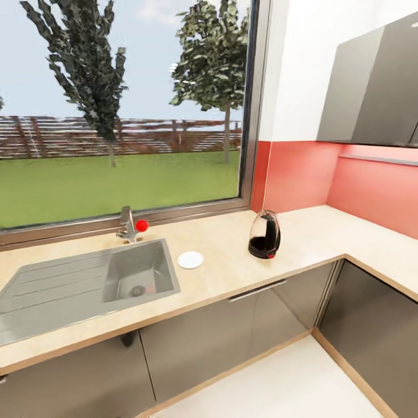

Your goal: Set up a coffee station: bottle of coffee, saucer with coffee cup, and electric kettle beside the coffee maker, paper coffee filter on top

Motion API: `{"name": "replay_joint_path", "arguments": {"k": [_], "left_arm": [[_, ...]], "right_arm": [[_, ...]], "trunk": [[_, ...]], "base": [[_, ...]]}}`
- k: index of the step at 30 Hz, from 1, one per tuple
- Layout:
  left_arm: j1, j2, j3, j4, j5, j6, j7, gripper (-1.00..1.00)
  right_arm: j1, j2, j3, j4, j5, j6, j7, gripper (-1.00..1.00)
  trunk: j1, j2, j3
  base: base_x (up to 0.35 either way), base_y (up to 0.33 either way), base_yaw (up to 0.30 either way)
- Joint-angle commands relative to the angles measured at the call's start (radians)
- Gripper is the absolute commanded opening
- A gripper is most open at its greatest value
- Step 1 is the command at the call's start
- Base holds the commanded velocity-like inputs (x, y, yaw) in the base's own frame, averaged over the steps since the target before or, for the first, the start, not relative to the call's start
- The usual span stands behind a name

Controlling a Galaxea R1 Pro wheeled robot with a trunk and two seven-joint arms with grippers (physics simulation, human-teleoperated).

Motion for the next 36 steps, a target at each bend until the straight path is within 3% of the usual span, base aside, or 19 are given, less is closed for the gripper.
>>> {"name": "replay_joint_path", "arguments": {"k": [1, 36], "left_arm": [[0.001, -0.001, 0.006, -0.005, -0.010, 0.008, -0.001, 1.00], [0.001, 0.001, 0.008, -0.004, -0.006, 0.006, -0.001, 1.00]], "right_arm": [[-0.001, 0.000, -0.008, 0.002, 0.009, -0.005, -0.001, 1.00], [-0.001, -0.001, -0.008, 0.002, 0.009, -0.004, -0.002, 1.00]], "trunk": [[0.001, -0.002, -0.001], [0.001, -0.002, 0.012]], "base": [[0.033, -0.233, 0.277], [0.002, -0.013, 0.273]]}}
